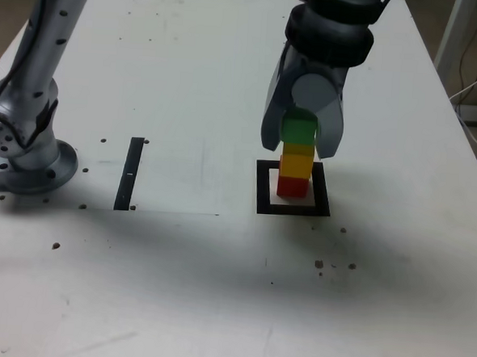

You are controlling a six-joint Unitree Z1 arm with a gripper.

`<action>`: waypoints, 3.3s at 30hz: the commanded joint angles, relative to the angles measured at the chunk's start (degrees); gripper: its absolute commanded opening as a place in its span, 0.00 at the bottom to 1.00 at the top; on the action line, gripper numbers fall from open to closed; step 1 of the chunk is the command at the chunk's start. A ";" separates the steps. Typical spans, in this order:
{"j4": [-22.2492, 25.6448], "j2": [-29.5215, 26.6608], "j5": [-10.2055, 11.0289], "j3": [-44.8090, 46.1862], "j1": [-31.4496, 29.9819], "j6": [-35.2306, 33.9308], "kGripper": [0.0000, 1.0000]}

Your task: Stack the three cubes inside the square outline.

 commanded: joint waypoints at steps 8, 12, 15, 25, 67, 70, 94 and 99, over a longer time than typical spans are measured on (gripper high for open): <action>-0.51 1.28 -0.78 0.66 0.52 1.09 0.28; -1.03 1.50 -0.90 0.95 0.71 1.38 0.44; -1.43 1.57 -0.95 1.30 0.86 1.76 0.78; -1.92 1.19 -0.95 2.13 1.13 1.98 0.99; -2.57 -19.78 8.25 17.75 0.56 0.53 1.00; -3.10 -22.54 8.53 22.68 1.28 0.09 1.00; -22.22 -32.76 4.52 57.02 3.52 -1.73 1.00; -26.28 -31.86 3.47 60.84 3.53 -1.71 1.00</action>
